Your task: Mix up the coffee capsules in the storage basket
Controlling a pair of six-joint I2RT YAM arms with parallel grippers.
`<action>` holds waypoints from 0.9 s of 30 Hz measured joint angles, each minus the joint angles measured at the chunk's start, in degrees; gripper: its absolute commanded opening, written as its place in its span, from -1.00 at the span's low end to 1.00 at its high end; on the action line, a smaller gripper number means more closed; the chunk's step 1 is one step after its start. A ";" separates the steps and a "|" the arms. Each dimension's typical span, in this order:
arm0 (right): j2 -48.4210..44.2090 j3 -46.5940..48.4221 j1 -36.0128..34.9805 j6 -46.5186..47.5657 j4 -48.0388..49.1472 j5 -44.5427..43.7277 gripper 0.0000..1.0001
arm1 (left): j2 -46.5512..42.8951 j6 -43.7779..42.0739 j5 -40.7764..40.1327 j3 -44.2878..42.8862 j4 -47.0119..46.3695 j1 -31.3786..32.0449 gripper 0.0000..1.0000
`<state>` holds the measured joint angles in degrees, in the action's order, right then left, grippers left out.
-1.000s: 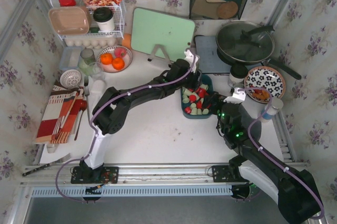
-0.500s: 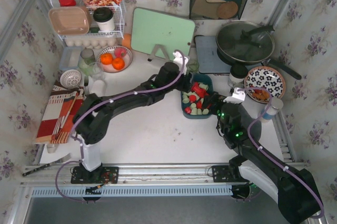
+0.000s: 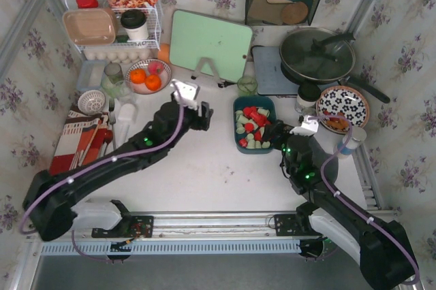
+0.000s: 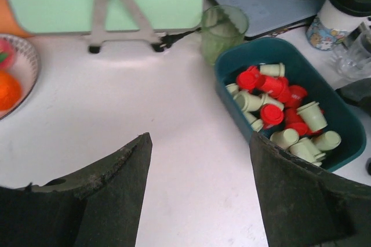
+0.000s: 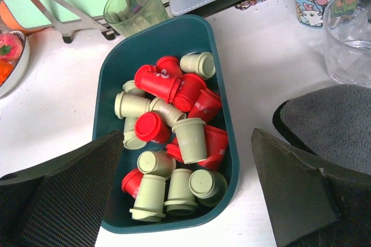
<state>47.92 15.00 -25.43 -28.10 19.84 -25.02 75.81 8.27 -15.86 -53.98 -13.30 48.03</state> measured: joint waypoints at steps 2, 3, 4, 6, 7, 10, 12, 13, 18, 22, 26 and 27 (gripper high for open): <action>-1.05 -0.59 0.00 0.00 0.04 -0.22 1.00 | -5.25 0.02 -1.97 3.58 1.05 -0.02 0.44; -1.51 -0.87 0.00 0.00 0.04 -0.37 1.00 | -8.02 0.02 -3.26 5.49 2.21 -0.02 0.44; -2.03 -1.14 0.00 -0.02 0.07 -0.63 1.00 | -10.47 0.09 -4.46 7.17 3.23 -0.02 0.44; -2.99 -1.46 0.00 0.00 0.07 -1.29 1.00 | -15.98 0.39 -7.50 10.47 6.34 -0.02 0.45; -3.45 -1.57 0.00 0.00 0.07 -1.86 1.00 | -19.08 0.42 -9.25 12.04 7.82 -0.07 0.45; -4.48 -1.77 0.00 -0.02 0.09 -3.50 1.00 | -28.68 0.63 -14.95 16.24 11.78 -0.24 0.48; -4.70 -1.79 0.00 -0.17 0.04 -5.29 1.00 | -34.71 0.87 -19.06 18.69 14.32 -0.42 0.62; -4.76 -1.79 0.00 -0.37 -0.02 -6.38 1.00 | -37.35 1.09 -20.96 19.63 15.76 -0.46 0.70; -5.62 -1.86 0.00 -0.66 0.00 -11.96 1.00 | -49.46 4.13 -31.52 25.42 21.42 -0.90 0.98; -6.43 -3.04 0.00 4.39 2.25 -14.05 1.00 | -54.84 8.94 -41.03 31.21 26.18 -1.40 0.99; -6.19 -7.19 0.00 12.41 9.11 -14.86 1.00 | -57.35 16.85 -48.89 33.57 32.63 -2.05 0.98; -5.86 -8.59 0.00 14.62 10.97 -14.88 1.00 | -57.51 20.28 -50.69 33.53 34.51 -2.10 0.98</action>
<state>42.06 6.42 -25.43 -13.47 30.81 -39.90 18.31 28.56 -66.54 -20.45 21.21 45.93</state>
